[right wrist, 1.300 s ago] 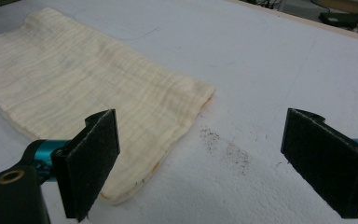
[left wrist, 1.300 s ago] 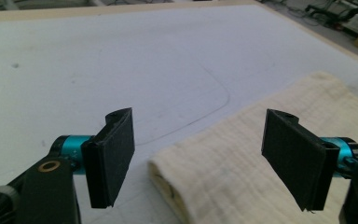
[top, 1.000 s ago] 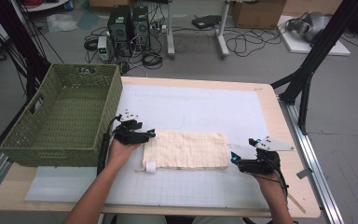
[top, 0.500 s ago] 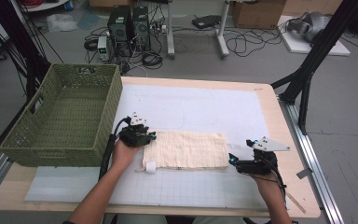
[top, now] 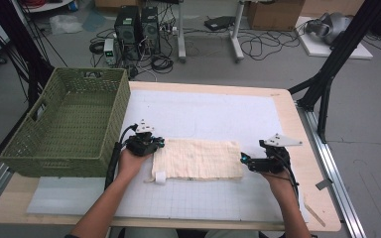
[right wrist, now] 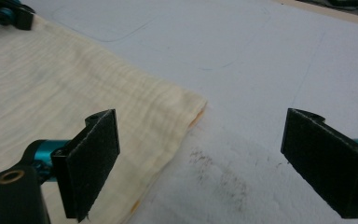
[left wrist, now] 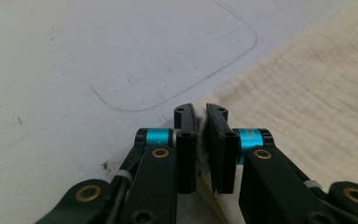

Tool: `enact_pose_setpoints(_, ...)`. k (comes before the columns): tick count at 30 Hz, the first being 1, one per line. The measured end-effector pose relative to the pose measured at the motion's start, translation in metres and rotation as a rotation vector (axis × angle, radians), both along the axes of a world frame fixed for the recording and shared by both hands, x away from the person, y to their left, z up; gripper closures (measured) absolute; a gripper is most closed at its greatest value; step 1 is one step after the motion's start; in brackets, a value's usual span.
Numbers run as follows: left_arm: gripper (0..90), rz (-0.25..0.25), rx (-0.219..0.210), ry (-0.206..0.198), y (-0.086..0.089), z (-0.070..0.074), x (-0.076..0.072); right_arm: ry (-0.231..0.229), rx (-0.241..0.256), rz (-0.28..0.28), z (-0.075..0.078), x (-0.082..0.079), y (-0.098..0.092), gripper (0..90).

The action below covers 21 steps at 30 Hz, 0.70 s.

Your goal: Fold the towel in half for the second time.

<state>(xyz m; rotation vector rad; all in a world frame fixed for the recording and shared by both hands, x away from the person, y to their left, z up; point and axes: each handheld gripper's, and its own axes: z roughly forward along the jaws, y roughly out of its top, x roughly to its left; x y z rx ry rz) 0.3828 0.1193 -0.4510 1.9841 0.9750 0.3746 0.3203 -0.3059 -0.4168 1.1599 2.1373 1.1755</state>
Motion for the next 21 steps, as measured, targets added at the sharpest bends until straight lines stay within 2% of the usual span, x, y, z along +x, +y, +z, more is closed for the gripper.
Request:
enact_pose_setpoints(3, 82.2, 0.008, -0.023, 0.002, 0.001, 0.0, 0.0, 0.012, -0.024, 0.002, -0.001, 0.017, 0.005, 10.7)
enact_pose_setpoints(7, 82.1, 0.006, -0.026, -0.001, 0.002, 0.0, 0.0, 0.048, -0.045, 0.013, -0.004, 0.039, 0.015, 11.0)
enact_pose_setpoints(8, 82.1, 0.003, -0.025, 0.0, 0.003, 0.0, 0.0, 0.057, -0.047, 0.016, -0.005, 0.044, 0.017, 13.1)
enact_pose_setpoints(9, 82.1, 0.007, -0.034, -0.001, 0.003, 0.0, 0.0, 0.062, -0.037, 0.028, -0.006, 0.048, 0.019, 21.1)
enact_pose_setpoints(10, 82.0, 0.01, -0.04, -0.001, 0.003, 0.0, -0.001, 0.073, -0.022, 0.044, -0.007, 0.052, 0.02, 24.3)
enact_pose_setpoints(12, 82.0, 0.008, -0.044, -0.002, 0.003, 0.0, -0.001, 0.091, -0.031, 0.046, -0.01, 0.06, 0.023, 25.9)
enact_pose_setpoints(15, 82.0, 0.006, -0.043, -0.001, 0.004, 0.0, -0.001, 0.119, -0.034, 0.057, -0.016, 0.068, 0.028, 35.2)
enact_pose_setpoints(21, 81.7, 0.009, -0.053, 0.003, 0.004, 0.0, -0.001, 0.164, -0.04, 0.043, -0.027, 0.077, 0.03, 45.2)
